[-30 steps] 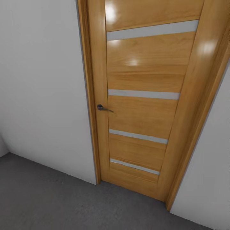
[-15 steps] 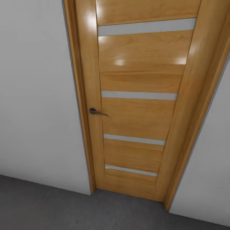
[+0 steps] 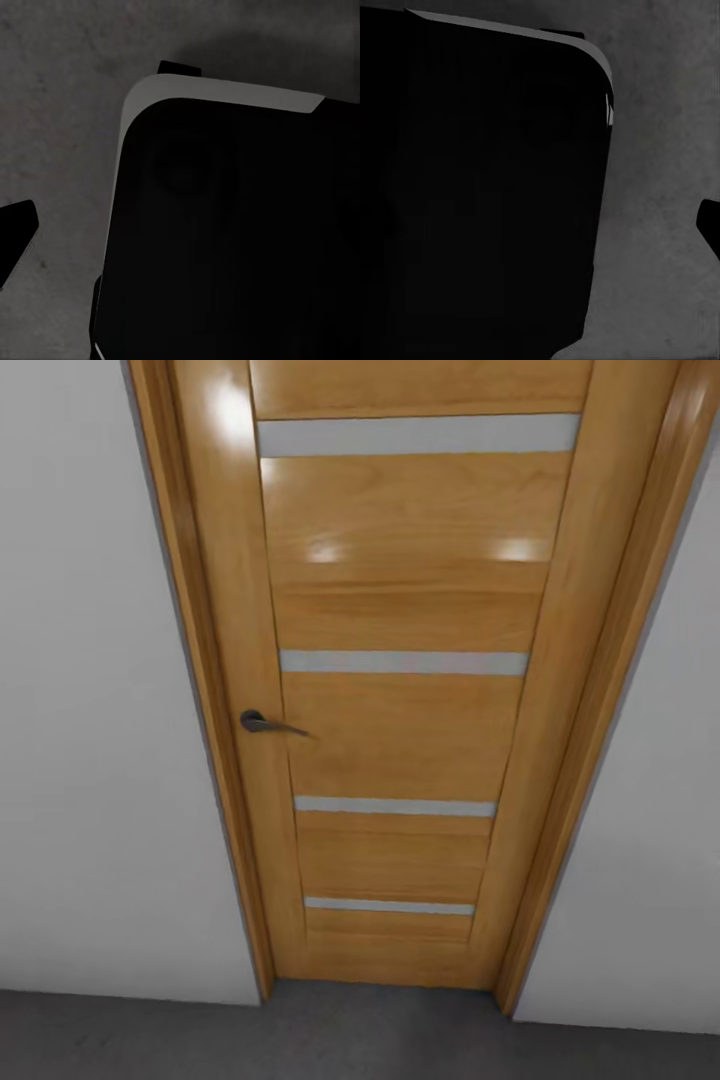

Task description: Move the two storage containers from the living room to the garage. In the garage, place one container on the floor and stack the other container on top of it (either order is fine).

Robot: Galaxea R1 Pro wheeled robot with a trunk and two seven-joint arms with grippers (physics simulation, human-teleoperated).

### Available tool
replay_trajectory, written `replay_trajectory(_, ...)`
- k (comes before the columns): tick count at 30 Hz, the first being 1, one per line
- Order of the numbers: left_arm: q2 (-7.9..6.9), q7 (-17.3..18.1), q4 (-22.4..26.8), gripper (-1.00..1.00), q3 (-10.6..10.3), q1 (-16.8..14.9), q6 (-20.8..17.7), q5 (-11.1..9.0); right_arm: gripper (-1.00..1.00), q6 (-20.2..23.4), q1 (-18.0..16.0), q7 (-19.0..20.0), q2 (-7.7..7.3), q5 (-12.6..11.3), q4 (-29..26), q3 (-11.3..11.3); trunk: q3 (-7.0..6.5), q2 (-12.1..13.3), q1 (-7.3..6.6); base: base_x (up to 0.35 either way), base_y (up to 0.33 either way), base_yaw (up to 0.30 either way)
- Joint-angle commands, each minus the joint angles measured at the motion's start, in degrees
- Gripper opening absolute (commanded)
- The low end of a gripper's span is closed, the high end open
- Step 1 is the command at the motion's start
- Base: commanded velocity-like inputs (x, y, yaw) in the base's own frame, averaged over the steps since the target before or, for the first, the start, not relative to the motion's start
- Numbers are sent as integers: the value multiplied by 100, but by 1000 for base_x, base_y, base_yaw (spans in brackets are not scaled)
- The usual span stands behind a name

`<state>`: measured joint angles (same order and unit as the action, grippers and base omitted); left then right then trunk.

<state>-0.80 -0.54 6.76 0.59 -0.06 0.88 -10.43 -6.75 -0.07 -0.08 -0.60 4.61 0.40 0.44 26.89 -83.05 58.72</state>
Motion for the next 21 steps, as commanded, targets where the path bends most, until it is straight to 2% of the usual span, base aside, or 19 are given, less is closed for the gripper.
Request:
replay_trajectory(1, 0, -3, 1, 100, 2, -1, 9, -36, 100, -20, -2, -1, -1, 48, 4, 0, 4, -2, 0, 40, 18, -285)
replay_trajectory(12, 0, -1, 1, 100, 2, 0, 55, -30, 100, -20, -2, -1, -1, 47, 4, 0, 4, -2, 0, 9, 4, -282)
replay_trajectory(21, 0, -1, 1, 100, 2, 0, 63, -31, 100, -20, -2, -1, -14, 55, 4, 4, 4, -2, 0, 0, 0, -58)
